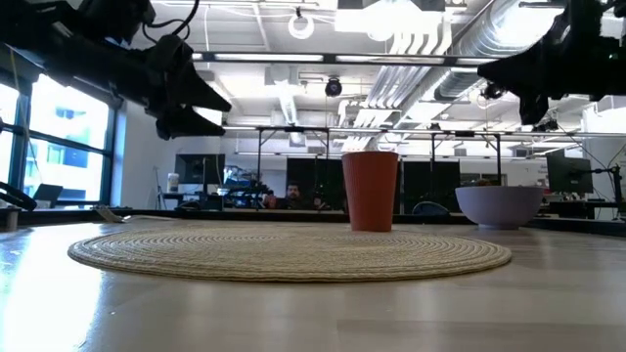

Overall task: Pick & Place Utensil
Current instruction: Put the violet bowl in the center of the placemat to the bottom left of the orange cup

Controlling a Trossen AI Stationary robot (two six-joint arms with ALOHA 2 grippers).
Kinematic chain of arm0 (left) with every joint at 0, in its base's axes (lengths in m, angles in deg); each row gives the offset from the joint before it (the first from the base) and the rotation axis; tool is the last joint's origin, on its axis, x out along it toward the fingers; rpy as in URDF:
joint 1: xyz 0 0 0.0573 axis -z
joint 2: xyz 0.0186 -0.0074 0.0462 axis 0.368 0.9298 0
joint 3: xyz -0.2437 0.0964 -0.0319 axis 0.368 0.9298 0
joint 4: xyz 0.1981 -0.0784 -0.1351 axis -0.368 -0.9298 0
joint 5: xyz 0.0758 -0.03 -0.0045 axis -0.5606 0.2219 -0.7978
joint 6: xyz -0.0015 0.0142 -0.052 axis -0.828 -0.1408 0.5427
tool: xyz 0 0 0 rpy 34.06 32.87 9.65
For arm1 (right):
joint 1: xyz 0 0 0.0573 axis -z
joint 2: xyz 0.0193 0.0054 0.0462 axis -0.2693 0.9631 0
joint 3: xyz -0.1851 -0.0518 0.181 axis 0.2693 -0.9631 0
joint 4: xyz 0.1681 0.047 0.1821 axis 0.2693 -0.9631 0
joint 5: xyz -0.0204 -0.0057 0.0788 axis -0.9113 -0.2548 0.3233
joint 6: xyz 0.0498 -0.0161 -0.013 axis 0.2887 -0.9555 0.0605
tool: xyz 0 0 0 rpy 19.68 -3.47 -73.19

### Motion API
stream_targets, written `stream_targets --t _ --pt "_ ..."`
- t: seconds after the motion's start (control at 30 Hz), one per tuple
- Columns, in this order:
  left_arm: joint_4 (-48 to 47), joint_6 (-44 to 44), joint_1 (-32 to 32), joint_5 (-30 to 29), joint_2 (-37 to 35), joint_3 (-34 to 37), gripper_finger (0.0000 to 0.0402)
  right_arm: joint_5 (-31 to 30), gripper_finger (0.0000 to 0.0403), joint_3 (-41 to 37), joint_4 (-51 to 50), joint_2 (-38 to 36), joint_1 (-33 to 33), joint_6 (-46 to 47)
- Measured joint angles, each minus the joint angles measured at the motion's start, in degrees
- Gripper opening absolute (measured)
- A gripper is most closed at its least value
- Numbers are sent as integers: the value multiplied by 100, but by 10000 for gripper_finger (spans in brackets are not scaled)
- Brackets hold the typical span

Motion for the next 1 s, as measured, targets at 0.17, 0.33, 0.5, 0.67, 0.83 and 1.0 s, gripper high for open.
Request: stream_targets --t 0.17,0.33,0.5,0.67,0.83,1.0 --pt "492 -29 -2 42 0 -2 340 -1051 22 161 -427 471 3 -308" --pt "630 -170 -2 -62 0 -4 340 -1512 65 652 -395 1406 0 -542" --pt "648 -263 -2 -318 0 -4 340 -2295 118 1159 -414 2639 69 -601" --pt "648 -514 -4 -351 0 -4 340 -2408 164 1843 -1126 3704 511 -92" --pt "659 -673 -4 -358 0 -4 340 -2180 196 2556 -2053 4628 1060 945" --pt "667 -678 -4 -434 0 -4 340 -2098 206 3148 -3037 5428 1588 1605"
